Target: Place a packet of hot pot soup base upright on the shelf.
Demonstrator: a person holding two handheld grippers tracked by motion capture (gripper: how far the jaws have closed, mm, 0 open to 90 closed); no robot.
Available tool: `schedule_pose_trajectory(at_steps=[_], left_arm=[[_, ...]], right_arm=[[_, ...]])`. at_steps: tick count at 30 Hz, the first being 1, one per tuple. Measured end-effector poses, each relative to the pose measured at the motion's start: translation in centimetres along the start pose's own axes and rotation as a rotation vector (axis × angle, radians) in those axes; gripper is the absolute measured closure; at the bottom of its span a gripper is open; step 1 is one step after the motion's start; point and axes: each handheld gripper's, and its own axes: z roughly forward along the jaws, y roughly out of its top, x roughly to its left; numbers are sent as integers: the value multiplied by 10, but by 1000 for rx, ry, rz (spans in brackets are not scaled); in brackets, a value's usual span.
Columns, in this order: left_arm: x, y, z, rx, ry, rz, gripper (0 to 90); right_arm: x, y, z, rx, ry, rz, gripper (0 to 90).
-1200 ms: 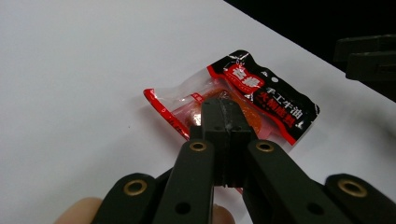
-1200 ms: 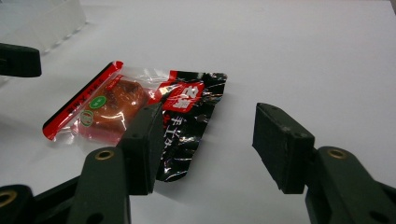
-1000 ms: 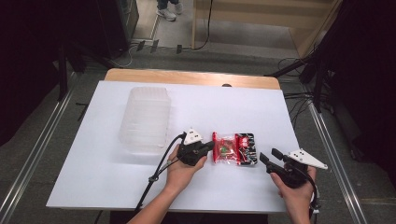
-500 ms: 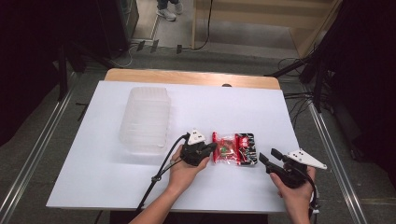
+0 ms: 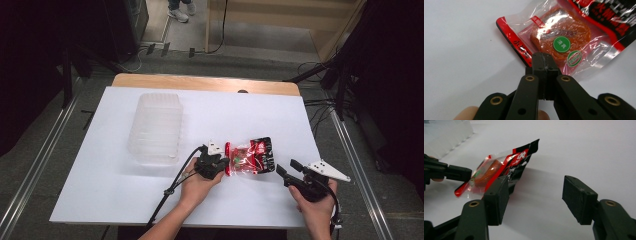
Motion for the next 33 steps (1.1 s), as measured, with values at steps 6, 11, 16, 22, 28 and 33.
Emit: schedule_pose_trajectory(at_steps=[6,11,16,22,28,33], left_arm=[[2,0,0,3,-13,-9,900],[1,0,0,1,-10,-7,900],[1,0,0,2,-3,-4,900],[1,0,0,2,-4,-4,900],[1,0,0,3,-2,0,900],[0,0,0,3,2,2,900]], right_arm=[[6,6,-5,-33,68,53,376],[10,12,-8,-59,98,86,376],[13,13,7,-18,95,134,377],[19,11,32,57,66,181,401],[17,7,42,89,56,249,447],[17,4,58,134,100,320,515]])
